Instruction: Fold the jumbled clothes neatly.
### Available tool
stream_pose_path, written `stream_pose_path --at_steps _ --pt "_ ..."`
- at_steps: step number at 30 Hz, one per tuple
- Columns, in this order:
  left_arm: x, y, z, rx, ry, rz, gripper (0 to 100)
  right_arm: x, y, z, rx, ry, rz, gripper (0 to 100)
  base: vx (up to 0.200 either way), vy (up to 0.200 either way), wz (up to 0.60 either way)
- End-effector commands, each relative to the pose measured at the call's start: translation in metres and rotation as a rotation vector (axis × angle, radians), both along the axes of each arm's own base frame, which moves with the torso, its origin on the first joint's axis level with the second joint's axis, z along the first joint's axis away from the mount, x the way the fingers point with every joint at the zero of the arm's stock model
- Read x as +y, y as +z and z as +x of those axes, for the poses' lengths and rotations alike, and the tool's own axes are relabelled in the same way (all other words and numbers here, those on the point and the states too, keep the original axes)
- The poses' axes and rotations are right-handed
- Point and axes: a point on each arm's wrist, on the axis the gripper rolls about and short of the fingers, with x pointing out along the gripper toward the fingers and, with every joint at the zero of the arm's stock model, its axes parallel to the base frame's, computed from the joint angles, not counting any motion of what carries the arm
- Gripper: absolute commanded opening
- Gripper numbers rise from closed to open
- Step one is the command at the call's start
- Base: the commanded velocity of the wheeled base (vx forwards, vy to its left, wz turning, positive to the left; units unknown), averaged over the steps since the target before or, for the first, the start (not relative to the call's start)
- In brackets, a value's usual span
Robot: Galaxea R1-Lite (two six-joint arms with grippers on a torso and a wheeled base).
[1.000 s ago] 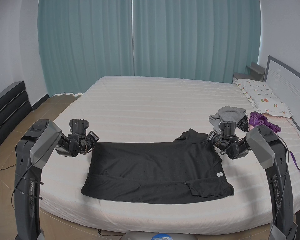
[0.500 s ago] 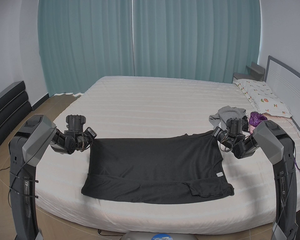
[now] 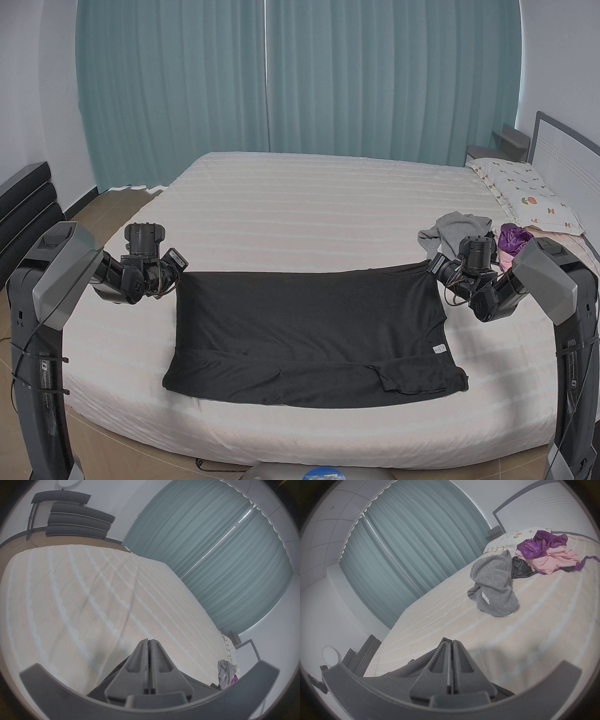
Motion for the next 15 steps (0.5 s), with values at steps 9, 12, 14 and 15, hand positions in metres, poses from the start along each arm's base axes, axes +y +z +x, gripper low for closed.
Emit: stream_pose_path --at_steps 9,12,14,15 --pt "0.000 -0.003 -0.007 0.034 -0.020 0.028 0 -0.004 -0.009 -0.013 0.043 0.023 0.000 0 0.000 0.000 0.00" --pt "0.000 0.000 -0.009 0.039 -0.029 0.042 0 -0.004 -0.007 -0.013 0.031 0.022 0.006 0 0.000 0.000 0.00" --pt "-0.001 0.002 -0.008 0.025 -0.029 0.037 0 -0.006 0.000 -0.012 0.001 0.017 0.012 0 0.000 0.000 0.00" --pt "-0.001 0.001 -0.008 0.022 -0.028 0.036 0 -0.006 0.001 -0.012 -0.004 0.014 0.012 0 0.000 0.000 0.00"
